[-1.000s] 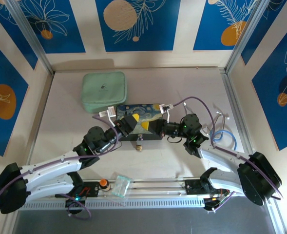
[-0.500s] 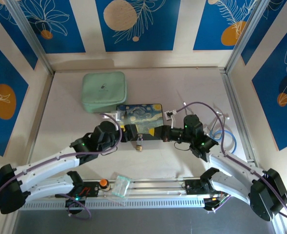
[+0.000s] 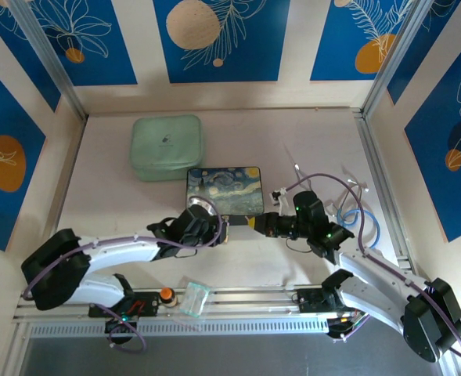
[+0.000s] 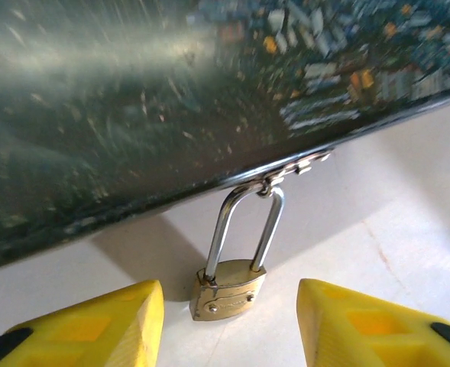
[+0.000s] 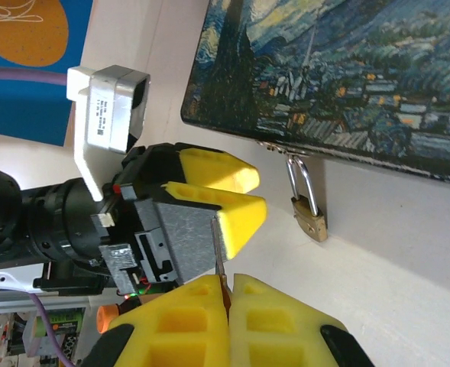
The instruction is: Unlock a padlock with a key
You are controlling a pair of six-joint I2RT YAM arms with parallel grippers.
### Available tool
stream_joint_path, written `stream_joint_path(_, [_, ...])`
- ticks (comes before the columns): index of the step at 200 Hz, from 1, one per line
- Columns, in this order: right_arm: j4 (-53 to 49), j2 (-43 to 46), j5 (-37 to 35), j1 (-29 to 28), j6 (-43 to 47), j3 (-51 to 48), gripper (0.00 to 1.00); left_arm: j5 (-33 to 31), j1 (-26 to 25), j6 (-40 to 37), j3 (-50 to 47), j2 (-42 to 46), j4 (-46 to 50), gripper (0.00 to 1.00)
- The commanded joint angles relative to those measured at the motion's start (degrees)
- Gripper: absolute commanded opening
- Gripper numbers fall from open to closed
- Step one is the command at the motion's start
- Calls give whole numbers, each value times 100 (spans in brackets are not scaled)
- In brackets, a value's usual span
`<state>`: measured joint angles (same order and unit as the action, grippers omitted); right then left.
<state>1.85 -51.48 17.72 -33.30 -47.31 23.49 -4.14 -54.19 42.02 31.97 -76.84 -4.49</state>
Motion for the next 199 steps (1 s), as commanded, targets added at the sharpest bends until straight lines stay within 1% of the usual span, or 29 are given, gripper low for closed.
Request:
stream_joint_path(1, [-88,73,-58,16,47,-107,0,-157,-111,-157,3,-245,-301,52])
stream_joint_path(10, [-95,87,-52,16,51,-123,0,-199,-148,-132,-25,-363,-412,54])
stream_joint_path(24, [-98,89,-66,15,62,-143,0,-235,-194,-111,-54,-563,-574,54])
stream_joint_path(49, [-110,51,-74,16,84,-140,0,-233,-241,-54,-18,-849,-748,51])
stream_joint_path(73, [21,42,-117,16,30,-235,0,-324,-250,17,61,-1042,-708,41])
stream_joint_path(96, [111,33,-133,16,-31,-307,0,-287,-267,19,186,-1168,-659,35])
stream_joint_path(100, [127,28,-130,16,-37,-324,0,-269,-280,17,207,-1186,-659,32])
stream_joint_path(117, [188,33,-144,16,-73,-394,0,-286,-319,55,242,-1220,-649,27])
stream_joint_path(123, [206,33,-149,16,-91,-420,0,-310,-336,105,241,-1207,-656,22])
stream_joint_path(134, [243,42,-152,8,-137,-479,0,-301,-346,193,207,-1168,-688,19])
stream_joint_path(156, [407,56,-188,-36,-259,-637,0,-238,-353,478,88,-1106,-914,11])
stream_joint_path(160, [426,51,-202,-44,-286,-663,0,-228,-355,546,63,-1093,-953,8])
stream_joint_path(171, [479,38,-216,-54,-366,-708,0,-252,-355,759,-20,-1053,-1081,4])
stream_joint_path(188, [585,-18,-181,-63,-632,-771,0,-288,-355,1186,-196,-952,-1396,0])
stream_joint_path(199, [631,-105,-145,-73,-889,-784,0,-306,-355,1542,-337,-881,-1718,0])
